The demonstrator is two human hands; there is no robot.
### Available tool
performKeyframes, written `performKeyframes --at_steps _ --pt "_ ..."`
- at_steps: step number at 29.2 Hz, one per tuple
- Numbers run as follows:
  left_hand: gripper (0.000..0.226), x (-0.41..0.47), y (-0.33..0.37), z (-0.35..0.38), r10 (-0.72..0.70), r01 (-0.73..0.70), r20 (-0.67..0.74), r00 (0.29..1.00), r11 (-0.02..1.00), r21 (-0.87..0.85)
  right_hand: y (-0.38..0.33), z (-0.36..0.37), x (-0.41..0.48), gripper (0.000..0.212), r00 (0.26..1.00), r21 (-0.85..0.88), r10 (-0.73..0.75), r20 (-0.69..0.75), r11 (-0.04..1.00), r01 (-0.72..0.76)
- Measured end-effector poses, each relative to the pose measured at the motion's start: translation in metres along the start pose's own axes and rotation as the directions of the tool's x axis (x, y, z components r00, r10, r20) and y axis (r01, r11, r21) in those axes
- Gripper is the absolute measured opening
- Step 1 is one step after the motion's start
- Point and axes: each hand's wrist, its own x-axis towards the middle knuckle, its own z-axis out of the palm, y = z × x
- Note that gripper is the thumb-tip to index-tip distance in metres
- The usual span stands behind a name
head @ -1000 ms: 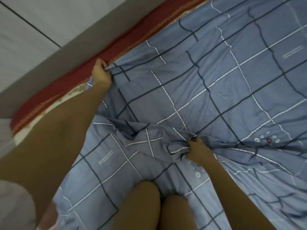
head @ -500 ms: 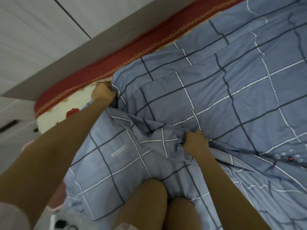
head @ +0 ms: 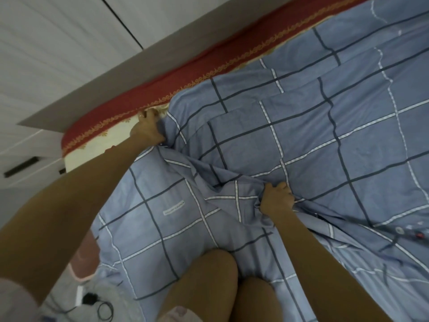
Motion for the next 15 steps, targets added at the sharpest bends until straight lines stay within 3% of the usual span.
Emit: performKeyframes --at_steps 4,6,9,12,15 --pt "0.049 -0.006 -0.013 0.015 -0.002 0.001 -0.029 1.0 1.0 -0.031 -0.001 -0.001 0.003 0.053 1.0 -0.039 0.008 -0.011 0.999 -0.008" --pt "0.041 -0.003 -0.022 0.015 0.013 -0.023 -0.159 0.987 0.998 -0.06 0.0 -0.001 0.007 0.054 1.0 -0.043 -0.001 -0.023 0.999 0.0" --pt "0.041 0.005 -0.037 0.011 -0.089 0.007 -0.349 0.933 0.973 -0.229 0.001 0.002 0.009 0.054 0.999 -0.042 -0.004 -0.039 0.999 0.002" --pt "0.037 0.007 -0.044 0.019 -0.146 -0.014 -0.361 0.921 0.914 -0.406 0.002 0.006 0.011 0.052 0.998 -0.055 -0.012 -0.067 0.998 0.008" --pt "0.026 -0.006 -0.028 0.029 -0.221 -0.077 -0.471 0.854 0.842 -0.534 0.003 0.009 0.015 0.048 0.996 -0.061 -0.029 -0.084 0.998 0.024"
